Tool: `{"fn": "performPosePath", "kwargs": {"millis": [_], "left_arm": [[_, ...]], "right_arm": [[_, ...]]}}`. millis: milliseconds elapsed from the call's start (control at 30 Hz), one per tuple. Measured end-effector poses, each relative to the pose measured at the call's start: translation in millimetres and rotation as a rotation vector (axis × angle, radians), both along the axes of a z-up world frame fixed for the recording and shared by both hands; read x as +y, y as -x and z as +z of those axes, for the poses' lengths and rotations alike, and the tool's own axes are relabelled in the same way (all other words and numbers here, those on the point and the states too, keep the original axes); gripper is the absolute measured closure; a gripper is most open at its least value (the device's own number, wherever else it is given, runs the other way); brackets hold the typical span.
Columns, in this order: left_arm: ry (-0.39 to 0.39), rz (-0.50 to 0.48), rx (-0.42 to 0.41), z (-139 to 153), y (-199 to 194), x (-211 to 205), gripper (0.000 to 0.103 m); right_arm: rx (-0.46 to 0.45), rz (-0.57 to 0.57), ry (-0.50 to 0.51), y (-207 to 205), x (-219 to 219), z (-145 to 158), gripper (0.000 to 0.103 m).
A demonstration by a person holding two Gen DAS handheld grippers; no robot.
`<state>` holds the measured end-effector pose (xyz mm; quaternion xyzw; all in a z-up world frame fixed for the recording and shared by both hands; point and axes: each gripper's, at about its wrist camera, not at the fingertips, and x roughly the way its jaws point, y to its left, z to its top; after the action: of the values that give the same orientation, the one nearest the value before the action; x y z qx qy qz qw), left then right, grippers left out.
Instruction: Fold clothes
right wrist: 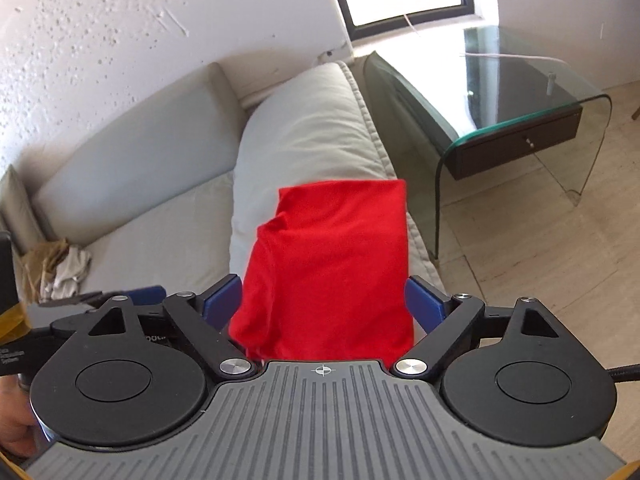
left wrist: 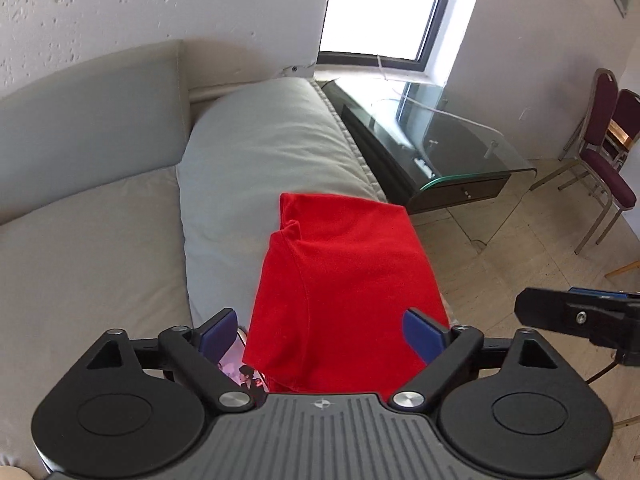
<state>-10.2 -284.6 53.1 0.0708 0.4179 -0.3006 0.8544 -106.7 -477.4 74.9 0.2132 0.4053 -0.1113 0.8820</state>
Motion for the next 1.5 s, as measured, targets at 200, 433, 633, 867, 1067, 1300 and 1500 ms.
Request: {"fn": "performPosePath", "kwargs": {"millis": [200,433,633,867,1067,1300,1500], "left_arm": [[0.015,-0.030,-0.053,31,37,27,0.003],[0.010,-0.047,-0.055,39,60,52,0.002],[-0.006,-0.030,-0.094,43,72,60,0.002],[-0.018,-0.028,-0.042,38,75,58,0.003],[-0.021,-0.036,-0.060,40,83,52,0.003],[0.000,-0.027,-0.042,42,84,51,0.004],[-0.002,-0.025,-0.045,43,84,50,0.004]], "right_arm": [[0.080,-0.054,0.055,40,36,28,0.011],[0.140,-0.097,0.156,66,67,51,0.011],[0.173,-0.082,0.252,77,93,57,0.011],[0.192,-0.087,0.231,87,98,50,0.011],[0.193,-0.113,0.256,94,98,51,0.011],[0.179,-0.138,0.291,98,98,57,0.011],[0.176,-0.145,0.308,99,99,59,0.011]]}}
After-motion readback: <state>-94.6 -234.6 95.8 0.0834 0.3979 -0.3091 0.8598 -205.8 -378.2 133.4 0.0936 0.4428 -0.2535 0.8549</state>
